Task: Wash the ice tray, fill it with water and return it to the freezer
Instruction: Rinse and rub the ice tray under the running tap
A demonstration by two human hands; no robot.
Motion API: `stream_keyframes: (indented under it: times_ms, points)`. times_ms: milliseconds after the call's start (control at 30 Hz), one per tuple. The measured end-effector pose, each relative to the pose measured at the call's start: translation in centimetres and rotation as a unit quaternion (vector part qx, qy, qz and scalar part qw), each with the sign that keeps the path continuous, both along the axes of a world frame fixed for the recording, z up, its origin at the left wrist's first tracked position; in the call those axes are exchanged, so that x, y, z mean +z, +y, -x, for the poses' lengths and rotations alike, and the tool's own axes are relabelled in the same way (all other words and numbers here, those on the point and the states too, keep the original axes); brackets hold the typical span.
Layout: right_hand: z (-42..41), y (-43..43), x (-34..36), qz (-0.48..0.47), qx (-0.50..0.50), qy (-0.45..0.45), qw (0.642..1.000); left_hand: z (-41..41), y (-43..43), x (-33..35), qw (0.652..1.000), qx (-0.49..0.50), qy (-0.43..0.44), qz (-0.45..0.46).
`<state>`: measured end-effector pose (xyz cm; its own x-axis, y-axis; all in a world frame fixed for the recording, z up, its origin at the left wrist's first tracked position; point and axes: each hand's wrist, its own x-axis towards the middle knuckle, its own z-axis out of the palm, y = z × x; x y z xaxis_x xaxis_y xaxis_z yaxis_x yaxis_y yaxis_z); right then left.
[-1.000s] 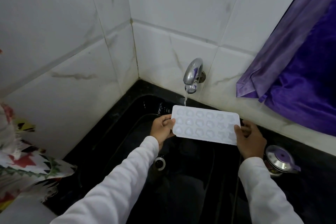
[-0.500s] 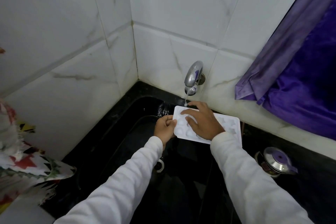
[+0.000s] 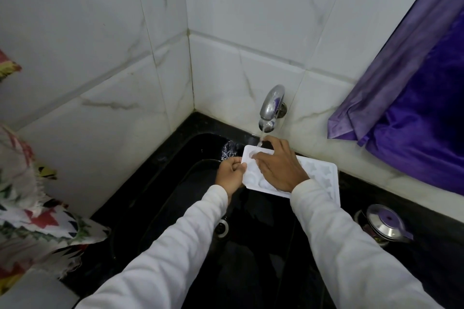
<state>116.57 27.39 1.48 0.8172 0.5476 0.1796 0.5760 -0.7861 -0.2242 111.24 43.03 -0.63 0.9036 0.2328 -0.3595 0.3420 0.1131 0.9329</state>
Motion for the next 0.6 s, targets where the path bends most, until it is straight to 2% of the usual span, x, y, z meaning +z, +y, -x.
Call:
stream_keyframes:
  times_ms: [200, 300, 600]
  points:
    - [-0.3, -0.4, -0.4, 0.008, -0.012, 0.031, 0.999, -0.4, -0.1, 0.3, 1.0, -0.012, -0.005, -0.003]
    - [0.0, -0.1, -0.5, -0.021, -0.015, 0.014, 1.0, -0.6, -0.2, 0.1, 1.0, -0.008, 0.0, -0.011]
    - [-0.4, 0.0, -1.3, -0.023, -0.028, -0.013, 0.999, -1.1, -0.6, -0.1, 0.999, 0.0, 0.006, 0.044]
